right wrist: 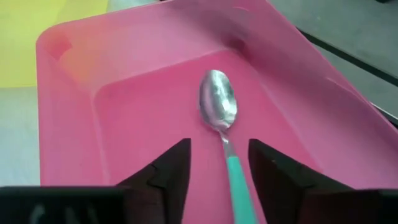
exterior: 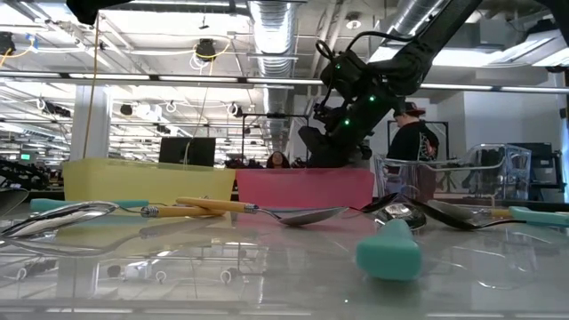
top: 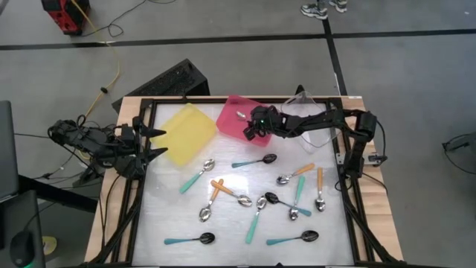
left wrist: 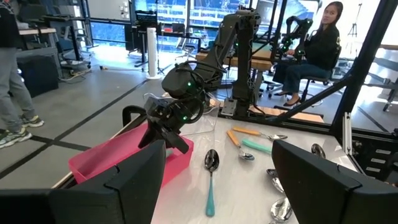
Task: Sort silverware by color (type)
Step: Put the blue spoon into the transparent bin
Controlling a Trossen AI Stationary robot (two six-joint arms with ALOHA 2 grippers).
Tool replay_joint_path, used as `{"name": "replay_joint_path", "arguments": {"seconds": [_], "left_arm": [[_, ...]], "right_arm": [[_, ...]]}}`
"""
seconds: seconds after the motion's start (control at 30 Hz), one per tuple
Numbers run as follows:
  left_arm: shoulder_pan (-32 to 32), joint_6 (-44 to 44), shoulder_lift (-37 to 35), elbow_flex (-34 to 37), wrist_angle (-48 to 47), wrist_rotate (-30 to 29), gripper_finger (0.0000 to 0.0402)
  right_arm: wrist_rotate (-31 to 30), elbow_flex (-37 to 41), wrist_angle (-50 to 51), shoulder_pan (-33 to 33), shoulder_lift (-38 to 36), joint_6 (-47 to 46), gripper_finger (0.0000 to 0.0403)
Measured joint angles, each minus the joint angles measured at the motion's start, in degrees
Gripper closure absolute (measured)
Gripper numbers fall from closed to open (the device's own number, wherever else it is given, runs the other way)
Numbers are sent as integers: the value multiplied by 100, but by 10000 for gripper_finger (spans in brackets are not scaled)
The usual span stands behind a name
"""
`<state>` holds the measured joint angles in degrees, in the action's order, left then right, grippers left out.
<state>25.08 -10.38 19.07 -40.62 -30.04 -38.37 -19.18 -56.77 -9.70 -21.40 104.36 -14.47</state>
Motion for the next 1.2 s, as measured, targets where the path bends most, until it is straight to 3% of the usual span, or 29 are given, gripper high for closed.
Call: {"name": "replay_joint_path", "arguments": {"seconds": [0.17, 0.43, 0.7, 0.8, 1.0, 1.2], "left_arm": [[0, -1, 0, 0, 0, 0, 121], [2, -348, 0, 0, -27, 52, 121], [2, -628, 0, 0, 40, -673, 121], [2, -607, -4, 0, 55, -734, 121], [0, -81, 0, 0, -22, -400, 121], [2, -188, 2, 0, 308, 27, 121]], "right_arm": [[39, 0, -450, 133, -237, 270, 192], [177, -4, -776, 440, -1383, 955, 206], [282, -7, -402, 667, -2692, 1580, 208], [340, -7, -387, 759, -2841, 1381, 204], [1284, -7, 33, 1155, -2756, 1586, 199], [1311, -10, 23, 2076, -2749, 1201, 199]]}}
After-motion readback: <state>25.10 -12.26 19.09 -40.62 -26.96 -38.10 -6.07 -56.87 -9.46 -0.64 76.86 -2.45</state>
